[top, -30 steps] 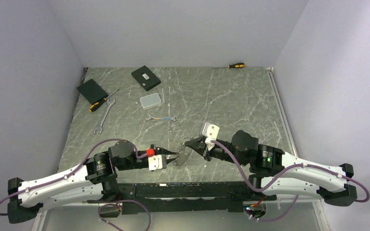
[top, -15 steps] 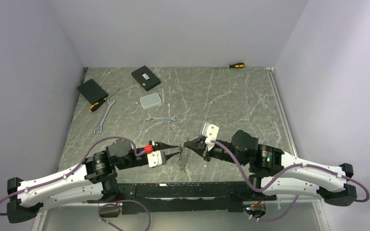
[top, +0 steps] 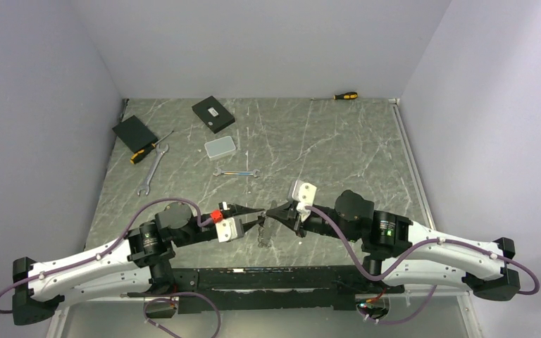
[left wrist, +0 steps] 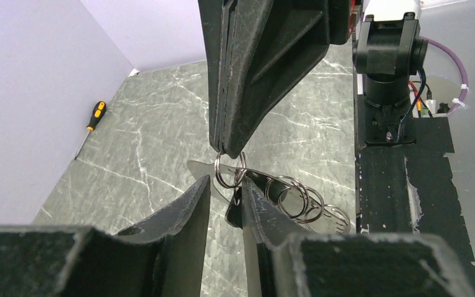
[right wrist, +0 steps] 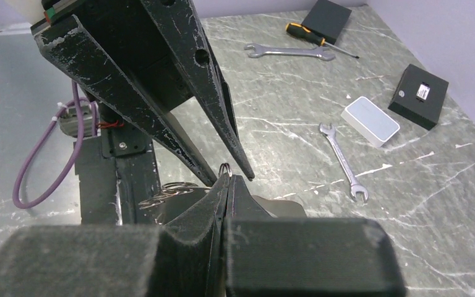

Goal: Put the keys on the keyring

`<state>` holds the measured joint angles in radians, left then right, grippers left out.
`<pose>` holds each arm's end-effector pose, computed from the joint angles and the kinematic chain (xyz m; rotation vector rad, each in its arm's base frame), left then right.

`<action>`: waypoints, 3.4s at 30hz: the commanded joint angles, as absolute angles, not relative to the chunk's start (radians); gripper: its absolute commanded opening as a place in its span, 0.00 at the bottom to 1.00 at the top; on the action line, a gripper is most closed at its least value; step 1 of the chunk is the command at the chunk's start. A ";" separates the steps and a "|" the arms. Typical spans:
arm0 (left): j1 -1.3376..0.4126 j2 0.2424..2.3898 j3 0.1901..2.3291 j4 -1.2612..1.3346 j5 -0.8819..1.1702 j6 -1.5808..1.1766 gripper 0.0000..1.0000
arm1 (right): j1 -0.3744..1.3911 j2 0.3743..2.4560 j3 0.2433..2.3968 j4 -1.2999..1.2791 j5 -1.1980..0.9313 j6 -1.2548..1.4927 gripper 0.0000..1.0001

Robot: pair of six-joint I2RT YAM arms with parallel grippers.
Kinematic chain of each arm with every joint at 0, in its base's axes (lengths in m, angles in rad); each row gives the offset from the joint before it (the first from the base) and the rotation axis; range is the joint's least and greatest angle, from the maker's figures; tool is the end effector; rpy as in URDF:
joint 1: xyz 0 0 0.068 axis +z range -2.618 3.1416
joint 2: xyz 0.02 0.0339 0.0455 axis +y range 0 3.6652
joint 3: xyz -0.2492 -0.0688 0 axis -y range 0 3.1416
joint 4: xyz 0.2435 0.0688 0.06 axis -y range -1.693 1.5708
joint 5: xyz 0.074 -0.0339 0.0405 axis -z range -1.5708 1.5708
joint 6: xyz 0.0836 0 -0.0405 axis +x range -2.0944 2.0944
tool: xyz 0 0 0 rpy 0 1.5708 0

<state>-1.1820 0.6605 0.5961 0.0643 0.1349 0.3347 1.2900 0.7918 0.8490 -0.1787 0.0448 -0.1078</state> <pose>0.0756 -0.2142 0.3106 1.1936 1.1008 -0.7657 0.0704 0.2305 0.3456 -1.1086 1.3735 0.8378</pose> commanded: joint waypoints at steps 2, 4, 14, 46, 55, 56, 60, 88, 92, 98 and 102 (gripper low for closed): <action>-1.186 0.664 0.601 0.144 0.104 0.332 0.30 | 1.289 0.789 0.856 -0.096 0.022 -0.098 0.00; -1.186 0.660 0.595 0.150 0.100 0.328 0.29 | 1.289 0.787 0.855 -0.096 0.020 -0.099 0.00; -1.186 0.670 0.576 0.172 0.119 0.321 0.10 | 1.289 0.784 0.848 -0.092 -0.008 -0.101 0.00; -1.186 0.649 0.558 0.167 0.195 0.297 0.00 | 1.289 0.788 0.829 -0.111 -0.041 -0.110 0.00; -1.186 0.667 0.599 0.066 0.107 0.299 0.00 | 1.289 0.820 0.907 -0.271 0.026 -0.114 0.43; -1.186 0.676 0.611 0.047 0.083 0.298 0.00 | 1.289 0.829 0.919 -0.291 0.035 -0.117 0.43; -1.186 0.741 0.668 -0.051 0.012 0.290 0.00 | 1.289 0.874 0.967 -0.384 0.062 -0.145 0.45; -1.186 0.730 0.769 -0.282 0.003 0.209 0.00 | 1.289 1.041 0.962 -0.274 0.036 -0.265 0.37; -1.186 0.694 0.756 -0.279 0.003 0.195 0.00 | 1.289 1.067 0.966 -0.250 0.017 -0.277 0.35; -1.186 0.674 0.764 -0.319 0.003 0.192 0.00 | 1.287 1.076 0.978 -0.211 0.005 -0.284 0.26; -1.186 0.671 0.764 -0.328 0.002 0.193 0.00 | 1.287 1.089 0.986 -0.216 -0.023 -0.287 0.11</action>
